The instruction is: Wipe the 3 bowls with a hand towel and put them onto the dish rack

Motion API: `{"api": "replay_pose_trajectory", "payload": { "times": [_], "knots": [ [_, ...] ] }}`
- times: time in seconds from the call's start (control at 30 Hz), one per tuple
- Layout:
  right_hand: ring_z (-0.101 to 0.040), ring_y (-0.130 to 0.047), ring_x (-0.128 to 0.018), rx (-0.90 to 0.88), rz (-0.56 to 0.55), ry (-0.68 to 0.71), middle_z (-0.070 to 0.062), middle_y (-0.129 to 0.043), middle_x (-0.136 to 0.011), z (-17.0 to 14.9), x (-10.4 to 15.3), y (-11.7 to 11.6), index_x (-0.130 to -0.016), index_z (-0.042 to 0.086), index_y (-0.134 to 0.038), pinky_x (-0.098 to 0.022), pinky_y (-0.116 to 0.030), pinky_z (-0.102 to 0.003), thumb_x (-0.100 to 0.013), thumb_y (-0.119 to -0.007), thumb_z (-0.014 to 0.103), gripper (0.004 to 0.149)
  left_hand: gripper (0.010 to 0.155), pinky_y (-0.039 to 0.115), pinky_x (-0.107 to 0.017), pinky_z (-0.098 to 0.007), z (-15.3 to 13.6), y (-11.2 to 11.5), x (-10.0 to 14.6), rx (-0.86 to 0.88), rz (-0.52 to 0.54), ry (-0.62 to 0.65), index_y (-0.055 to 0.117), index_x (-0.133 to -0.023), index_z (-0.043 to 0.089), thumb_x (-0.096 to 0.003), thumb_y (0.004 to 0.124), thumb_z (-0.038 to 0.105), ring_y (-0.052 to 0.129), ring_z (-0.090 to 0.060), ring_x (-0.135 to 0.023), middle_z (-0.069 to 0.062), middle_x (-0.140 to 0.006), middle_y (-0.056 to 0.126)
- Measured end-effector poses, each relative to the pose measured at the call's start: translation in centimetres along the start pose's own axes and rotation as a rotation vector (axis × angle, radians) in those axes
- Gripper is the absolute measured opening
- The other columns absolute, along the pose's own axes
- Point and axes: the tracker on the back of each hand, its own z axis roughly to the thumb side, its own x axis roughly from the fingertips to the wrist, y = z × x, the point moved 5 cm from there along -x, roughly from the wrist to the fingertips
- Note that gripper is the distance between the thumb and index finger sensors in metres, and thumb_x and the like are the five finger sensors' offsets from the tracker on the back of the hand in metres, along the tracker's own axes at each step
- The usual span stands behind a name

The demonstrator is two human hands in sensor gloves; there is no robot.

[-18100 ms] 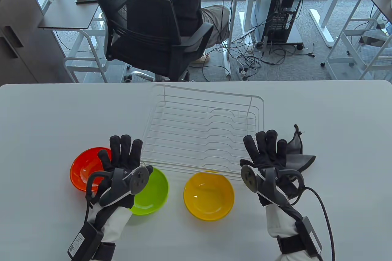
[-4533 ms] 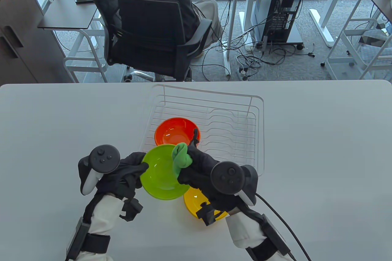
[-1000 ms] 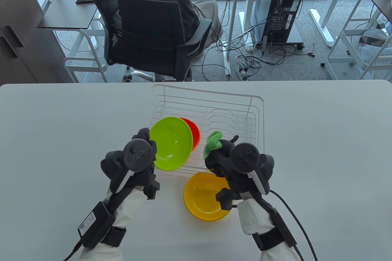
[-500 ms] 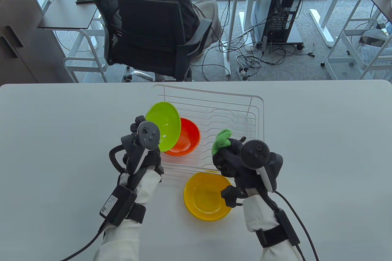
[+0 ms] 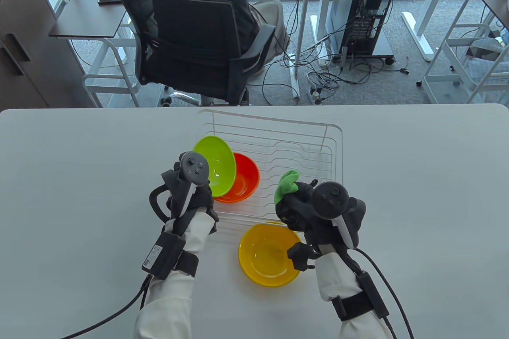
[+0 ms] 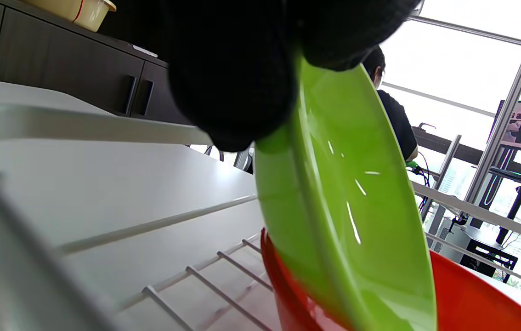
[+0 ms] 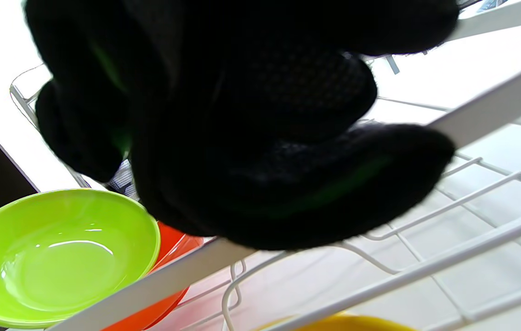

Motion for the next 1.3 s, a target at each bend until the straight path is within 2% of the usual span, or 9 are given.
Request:
{"api": "replay_pose_trajectory", "payload": {
  "times": [0.37, 0.5, 0.7, 1.03, 1.17, 1.3],
  "knots": [
    [-0.017, -0.100, -0.030, 0.005, 0.009, 0.009, -0.012, -0.099, -0.061, 0.1, 0.1, -0.2, -0.089, 0.011, -0.084, -0.018, -0.086, -0.030, -0.042, -0.083, 0.043, 0.057, 0.055, 0.101, -0.032, -0.026, 0.0, 2.0, -0.1, 0.063, -0.080, -0.005, 0.067, -0.102, 0.001, -0.0534, 0.082, 0.024, 0.111, -0.039, -0.051, -0.030, -0.086, 0.089],
    [-0.017, -0.101, -0.029, -0.021, 0.012, 0.009, -0.012, -0.099, -0.061, 0.1, 0.0, 0.1, -0.089, 0.011, -0.084, -0.018, -0.086, -0.030, -0.042, -0.083, 0.043, 0.057, 0.056, 0.101, -0.032, -0.027, -0.5, 2.9, -0.4, 0.124, -0.157, -0.034, 0.066, -0.102, -0.003, -0.0540, 0.081, 0.023, 0.111, -0.039, -0.049, -0.036, -0.085, 0.089],
    [-0.017, -0.101, -0.029, -0.156, 0.005, -0.007, -0.012, -0.098, -0.062, -0.6, -0.2, 1.5, -0.089, 0.011, -0.083, -0.018, -0.086, -0.030, -0.042, -0.083, 0.043, 0.057, 0.058, 0.100, -0.031, -0.030, -1.5, 4.3, -0.9, 0.189, -0.287, -0.080, 0.066, -0.101, -0.009, -0.0544, 0.081, 0.021, 0.111, -0.041, -0.050, -0.046, -0.084, 0.086],
    [-0.017, -0.101, -0.029, -0.195, 0.007, -0.038, -0.012, -0.098, -0.062, -1.6, -0.4, 1.8, -0.089, 0.011, -0.083, -0.018, -0.086, -0.030, -0.042, -0.083, 0.043, 0.057, 0.058, 0.100, -0.031, -0.033, -2.2, 5.0, -1.3, 0.193, -0.364, -0.121, 0.069, -0.101, -0.013, -0.0548, 0.081, 0.020, 0.110, -0.043, -0.051, -0.050, -0.082, 0.086],
    [-0.017, -0.101, -0.029, -0.188, 0.009, -0.037, -0.012, -0.098, -0.062, -1.5, -0.4, 1.7, -0.089, 0.011, -0.083, -0.018, -0.086, -0.030, -0.042, -0.083, 0.043, 0.057, 0.061, 0.099, -0.030, -0.035, -2.6, 6.2, -1.4, 0.210, -0.436, -0.144, 0.068, -0.101, -0.018, -0.0549, 0.081, 0.019, 0.109, -0.045, -0.051, -0.053, -0.082, 0.084],
    [-0.017, -0.101, -0.029, -0.186, 0.011, -0.039, -0.013, -0.098, -0.062, -1.6, -0.4, 1.7, -0.089, 0.010, -0.083, -0.018, -0.086, -0.030, -0.042, -0.083, 0.043, 0.057, 0.062, 0.099, -0.030, -0.035, -2.8, 7.0, -1.4, 0.207, -0.457, -0.152, 0.068, -0.101, -0.020, -0.0550, 0.081, 0.018, 0.109, -0.046, -0.051, -0.055, -0.082, 0.084]
  ]
}}
